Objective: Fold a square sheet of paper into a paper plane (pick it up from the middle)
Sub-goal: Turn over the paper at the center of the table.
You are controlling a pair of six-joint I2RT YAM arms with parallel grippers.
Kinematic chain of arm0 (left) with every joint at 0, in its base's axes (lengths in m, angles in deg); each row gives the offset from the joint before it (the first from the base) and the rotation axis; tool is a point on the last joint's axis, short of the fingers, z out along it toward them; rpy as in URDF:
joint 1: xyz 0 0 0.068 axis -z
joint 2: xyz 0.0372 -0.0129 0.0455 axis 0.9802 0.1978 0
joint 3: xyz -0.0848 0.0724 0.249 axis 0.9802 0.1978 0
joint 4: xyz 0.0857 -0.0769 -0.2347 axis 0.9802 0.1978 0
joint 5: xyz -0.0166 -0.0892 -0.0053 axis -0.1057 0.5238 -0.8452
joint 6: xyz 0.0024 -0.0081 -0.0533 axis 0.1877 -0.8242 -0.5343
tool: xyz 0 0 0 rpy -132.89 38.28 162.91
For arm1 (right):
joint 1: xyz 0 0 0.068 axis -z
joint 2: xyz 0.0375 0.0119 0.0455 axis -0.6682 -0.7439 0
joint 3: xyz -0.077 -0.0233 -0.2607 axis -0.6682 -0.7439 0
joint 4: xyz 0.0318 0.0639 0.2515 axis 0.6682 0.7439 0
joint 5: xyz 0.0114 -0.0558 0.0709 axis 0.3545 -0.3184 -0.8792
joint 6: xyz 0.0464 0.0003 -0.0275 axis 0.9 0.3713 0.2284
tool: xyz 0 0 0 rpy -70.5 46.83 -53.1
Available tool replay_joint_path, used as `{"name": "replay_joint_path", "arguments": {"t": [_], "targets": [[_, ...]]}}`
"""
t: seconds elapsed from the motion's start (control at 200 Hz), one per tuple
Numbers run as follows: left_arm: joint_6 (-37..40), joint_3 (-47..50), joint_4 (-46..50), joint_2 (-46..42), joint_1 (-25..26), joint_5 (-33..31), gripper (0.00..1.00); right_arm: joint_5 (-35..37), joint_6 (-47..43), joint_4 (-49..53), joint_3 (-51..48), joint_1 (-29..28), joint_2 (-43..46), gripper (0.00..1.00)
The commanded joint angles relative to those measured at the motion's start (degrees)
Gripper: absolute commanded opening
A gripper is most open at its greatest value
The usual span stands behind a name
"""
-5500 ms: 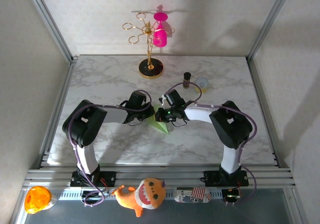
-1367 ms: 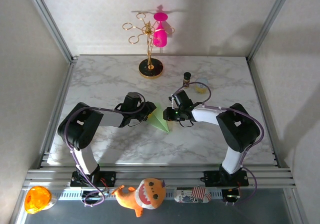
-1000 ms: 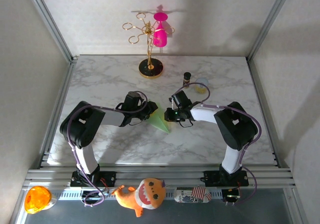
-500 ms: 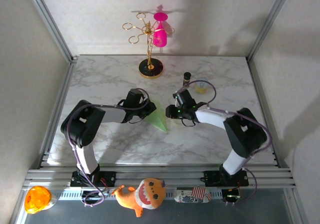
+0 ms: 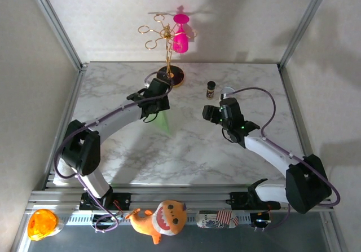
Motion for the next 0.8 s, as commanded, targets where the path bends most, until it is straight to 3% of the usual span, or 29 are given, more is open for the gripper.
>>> {"name": "replay_joint_path", "arguments": {"t": [0.0,0.12,0.35,0.586,0.796], "targets": [[4.0,-5.8,15.3,3.5,2.8,-19.2,0.01,5.2,-0.9,-0.7,-1.7,0.6,2.7,0.82],[3.8,-10.0,19.7,8.7,5.0,-26.9,0.01,7.0,-0.2,0.4,-2.3,1.2,4.2,0.85],[1.6,-16.0,26.6,22.0,9.3,-34.2,0.0,8.0,0.6,1.5,-3.7,2.0,6.5,0.85],[-0.1,-20.2,25.5,29.6,11.5,-31.9,0.0,7.8,0.9,3.0,-4.3,3.0,7.6,0.85],[-2.8,-22.7,24.1,34.4,12.2,-27.9,0.07,8.5,1.1,3.5,-5.3,4.0,9.9,0.85]]}}
